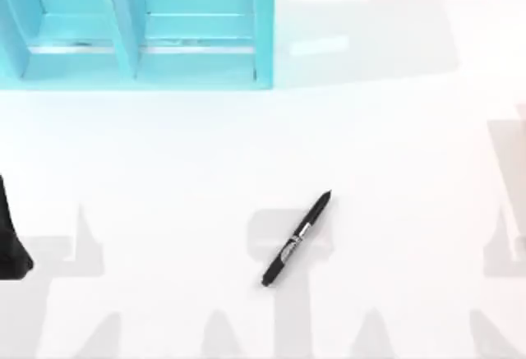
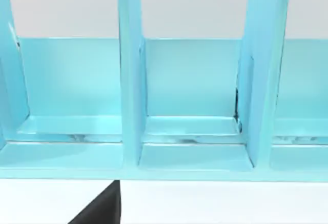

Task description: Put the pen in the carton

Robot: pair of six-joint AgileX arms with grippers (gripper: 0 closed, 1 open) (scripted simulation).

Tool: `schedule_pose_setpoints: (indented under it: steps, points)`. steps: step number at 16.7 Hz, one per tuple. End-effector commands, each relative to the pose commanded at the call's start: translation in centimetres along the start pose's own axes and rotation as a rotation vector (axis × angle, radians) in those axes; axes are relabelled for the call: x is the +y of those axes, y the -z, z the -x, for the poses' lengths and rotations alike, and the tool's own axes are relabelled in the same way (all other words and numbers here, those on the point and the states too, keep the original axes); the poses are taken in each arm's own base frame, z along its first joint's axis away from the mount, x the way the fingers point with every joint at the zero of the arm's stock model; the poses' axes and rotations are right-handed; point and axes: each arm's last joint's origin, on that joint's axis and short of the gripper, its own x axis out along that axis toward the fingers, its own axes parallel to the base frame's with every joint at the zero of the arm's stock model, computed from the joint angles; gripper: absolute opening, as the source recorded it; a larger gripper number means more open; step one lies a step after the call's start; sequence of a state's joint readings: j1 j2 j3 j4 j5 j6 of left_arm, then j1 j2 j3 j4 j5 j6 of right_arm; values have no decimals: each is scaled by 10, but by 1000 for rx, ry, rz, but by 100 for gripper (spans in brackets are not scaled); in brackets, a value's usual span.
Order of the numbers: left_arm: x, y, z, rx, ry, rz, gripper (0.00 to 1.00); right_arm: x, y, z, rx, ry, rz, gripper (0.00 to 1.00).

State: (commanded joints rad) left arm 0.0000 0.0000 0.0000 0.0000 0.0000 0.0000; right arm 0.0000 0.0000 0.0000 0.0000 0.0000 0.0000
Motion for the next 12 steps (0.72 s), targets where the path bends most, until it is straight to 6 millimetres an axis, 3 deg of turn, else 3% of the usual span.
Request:
schedule_pose_setpoints:
  steps: [5,9,12]
  points:
    - [0,0,0,0,0,0,100,6,-13,0,37,-56,-60,100]
    - [0,0,0,0,0,0,100,24,-57,-8,199,-187,-245,100]
    - [0,0,0,0,0,0,100,49,-94,-29,426,-252,-392,100]
